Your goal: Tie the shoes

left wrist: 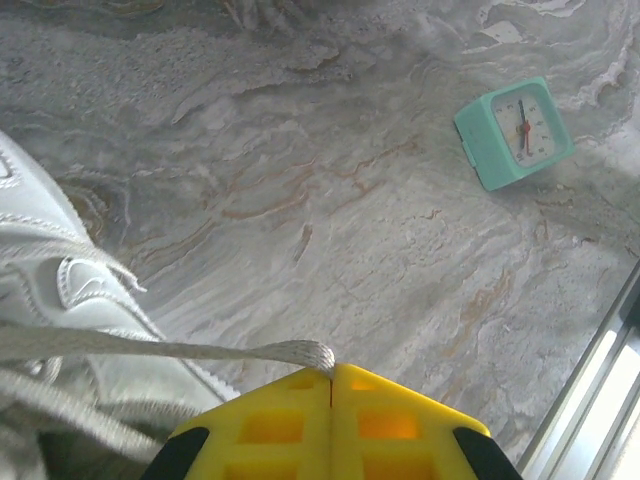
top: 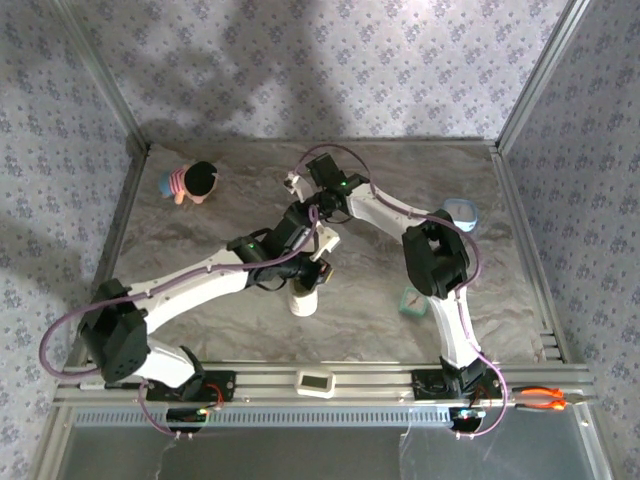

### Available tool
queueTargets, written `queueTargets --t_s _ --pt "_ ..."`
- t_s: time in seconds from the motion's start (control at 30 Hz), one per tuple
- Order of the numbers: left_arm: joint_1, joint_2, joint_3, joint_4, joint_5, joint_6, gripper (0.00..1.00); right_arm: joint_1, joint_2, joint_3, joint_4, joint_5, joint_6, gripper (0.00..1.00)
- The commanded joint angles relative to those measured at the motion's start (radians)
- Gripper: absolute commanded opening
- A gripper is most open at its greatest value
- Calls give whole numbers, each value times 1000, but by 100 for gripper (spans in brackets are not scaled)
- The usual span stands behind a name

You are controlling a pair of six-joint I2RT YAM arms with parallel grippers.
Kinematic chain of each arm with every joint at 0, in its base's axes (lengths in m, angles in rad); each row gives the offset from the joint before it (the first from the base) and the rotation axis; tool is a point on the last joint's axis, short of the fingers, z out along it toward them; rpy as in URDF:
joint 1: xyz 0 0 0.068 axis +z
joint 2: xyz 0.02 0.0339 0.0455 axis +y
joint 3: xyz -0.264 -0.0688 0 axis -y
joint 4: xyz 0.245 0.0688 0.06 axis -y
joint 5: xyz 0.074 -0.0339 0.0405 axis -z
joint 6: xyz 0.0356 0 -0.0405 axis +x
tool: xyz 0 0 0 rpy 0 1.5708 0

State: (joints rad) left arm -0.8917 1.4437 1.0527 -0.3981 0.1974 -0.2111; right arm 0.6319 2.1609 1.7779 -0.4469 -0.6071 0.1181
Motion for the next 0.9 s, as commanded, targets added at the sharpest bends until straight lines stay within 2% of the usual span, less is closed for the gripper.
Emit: queueTargets --t_s 0.0,0.87 --pt "-7 37 43 39 28 -9 0 10 22 50 -46 -45 -20 0" --pt "-28 223 112 124 76 -16 0 61 123 216 -117 -105 -51 0"
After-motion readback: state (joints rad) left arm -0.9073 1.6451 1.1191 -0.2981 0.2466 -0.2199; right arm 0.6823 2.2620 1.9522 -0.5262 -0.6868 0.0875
